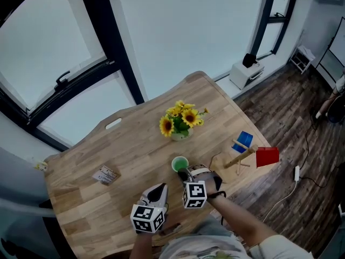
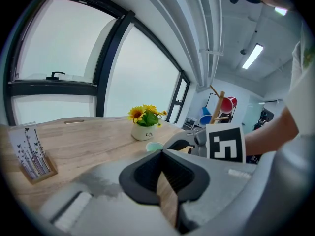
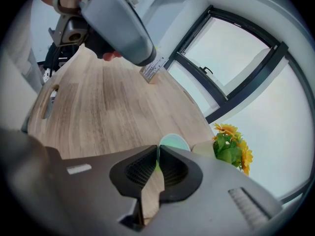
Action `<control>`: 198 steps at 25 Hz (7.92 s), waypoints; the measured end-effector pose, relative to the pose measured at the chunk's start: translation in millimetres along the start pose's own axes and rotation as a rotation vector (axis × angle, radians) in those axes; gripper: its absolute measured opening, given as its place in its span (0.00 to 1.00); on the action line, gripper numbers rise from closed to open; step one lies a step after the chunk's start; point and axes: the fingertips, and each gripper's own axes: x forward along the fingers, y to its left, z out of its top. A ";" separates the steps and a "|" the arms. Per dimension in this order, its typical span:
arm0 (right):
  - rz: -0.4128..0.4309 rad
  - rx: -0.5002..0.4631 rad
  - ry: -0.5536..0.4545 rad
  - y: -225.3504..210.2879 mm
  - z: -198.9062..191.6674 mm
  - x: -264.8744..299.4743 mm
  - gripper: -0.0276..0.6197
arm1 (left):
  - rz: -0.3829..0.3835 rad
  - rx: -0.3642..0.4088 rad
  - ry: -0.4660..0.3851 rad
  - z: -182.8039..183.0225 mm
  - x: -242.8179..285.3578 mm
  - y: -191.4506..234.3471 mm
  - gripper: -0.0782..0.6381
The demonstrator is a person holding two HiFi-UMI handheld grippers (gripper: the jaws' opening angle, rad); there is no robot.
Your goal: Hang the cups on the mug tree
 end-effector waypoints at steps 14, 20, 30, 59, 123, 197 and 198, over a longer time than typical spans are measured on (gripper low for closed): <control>-0.091 0.072 -0.075 -26.9 19.2 -38.3 0.07 | -0.017 0.016 -0.003 1.0 -2.6 -7.6 0.11; -0.141 0.098 -0.123 -38.7 33.6 -58.8 0.07 | -0.032 0.026 -0.006 1.6 -3.0 -15.2 0.11; -0.219 0.106 -0.166 -55.6 52.3 -91.0 0.07 | -0.047 0.038 -0.018 4.5 -8.6 -21.2 0.11; -0.362 0.234 -0.288 -69.3 76.5 -171.5 0.07 | -0.118 0.063 -0.026 8.8 -12.4 -42.4 0.11; -0.549 1.149 -0.829 -152.5 -32.1 -282.0 0.07 | -0.209 0.108 0.040 -3.9 11.6 -95.7 0.11; -0.588 1.310 -0.629 -92.9 -94.2 -280.4 0.17 | -0.224 0.161 -0.008 10.3 4.3 -112.8 0.11; -0.587 1.303 -0.617 -90.7 -94.3 -280.4 0.17 | -0.226 0.163 -0.017 14.5 3.8 -114.4 0.11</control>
